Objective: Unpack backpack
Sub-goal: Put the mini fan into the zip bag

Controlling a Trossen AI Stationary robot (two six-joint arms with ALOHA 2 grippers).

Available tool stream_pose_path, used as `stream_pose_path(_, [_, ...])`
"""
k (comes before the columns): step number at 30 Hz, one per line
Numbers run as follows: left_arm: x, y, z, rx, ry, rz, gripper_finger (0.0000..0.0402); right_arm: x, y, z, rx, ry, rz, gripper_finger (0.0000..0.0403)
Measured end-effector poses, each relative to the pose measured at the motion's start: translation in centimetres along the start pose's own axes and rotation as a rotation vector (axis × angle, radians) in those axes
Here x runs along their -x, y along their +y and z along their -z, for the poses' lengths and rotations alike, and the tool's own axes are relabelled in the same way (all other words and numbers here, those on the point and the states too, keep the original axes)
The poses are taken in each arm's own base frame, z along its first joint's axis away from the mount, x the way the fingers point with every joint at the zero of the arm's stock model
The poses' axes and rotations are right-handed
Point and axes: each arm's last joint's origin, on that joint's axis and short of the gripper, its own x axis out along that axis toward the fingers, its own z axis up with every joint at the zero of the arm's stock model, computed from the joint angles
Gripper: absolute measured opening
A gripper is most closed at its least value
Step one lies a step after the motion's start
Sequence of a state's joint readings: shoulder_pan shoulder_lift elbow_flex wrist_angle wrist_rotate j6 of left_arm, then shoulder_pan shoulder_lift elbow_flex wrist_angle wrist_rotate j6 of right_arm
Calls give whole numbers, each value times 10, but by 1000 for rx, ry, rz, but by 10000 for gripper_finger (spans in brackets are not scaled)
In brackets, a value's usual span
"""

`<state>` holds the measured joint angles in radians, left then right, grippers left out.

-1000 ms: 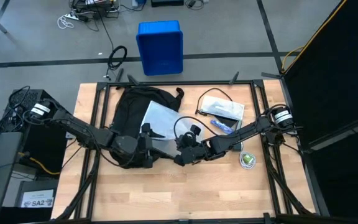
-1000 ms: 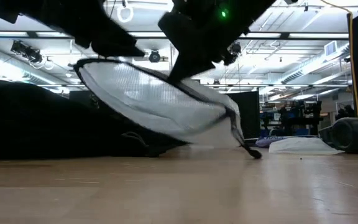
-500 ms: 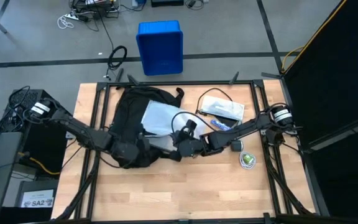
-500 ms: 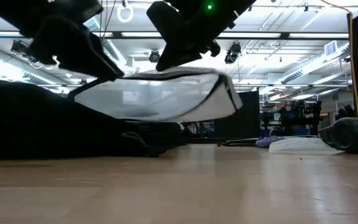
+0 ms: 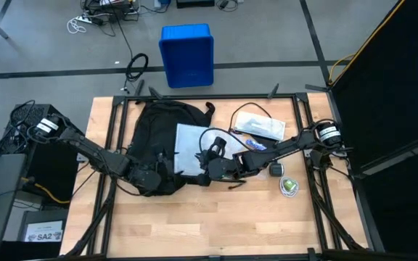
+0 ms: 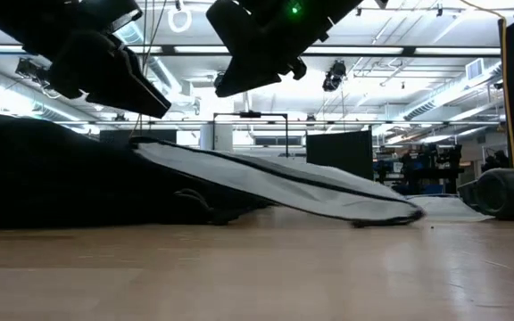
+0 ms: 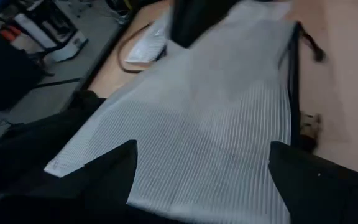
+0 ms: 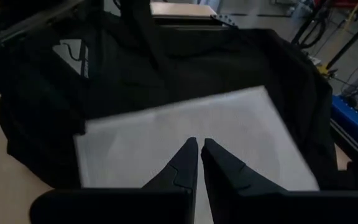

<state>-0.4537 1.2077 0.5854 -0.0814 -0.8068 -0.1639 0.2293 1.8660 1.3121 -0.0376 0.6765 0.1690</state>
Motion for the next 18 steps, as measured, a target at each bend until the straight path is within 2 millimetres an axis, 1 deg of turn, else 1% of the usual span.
stream_pose_path(6, [2, -8, 1, -23, 1, 91, 328, 3, 4, -2, 6, -20, -15, 0])
stream_pose_path(10, [2, -15, 0, -71, -27, 114, 328, 3, 4, -2, 4, -23, -16, 0])
stream_pose_path(14, [-2, -23, -4, -144, -25, 100, 328, 3, 4, -2, 2, -25, -17, 1])
stream_pose_path(18, [-8, -31, -11, -190, 21, 78, 328, 3, 4, -2, 2, -24, -17, 2])
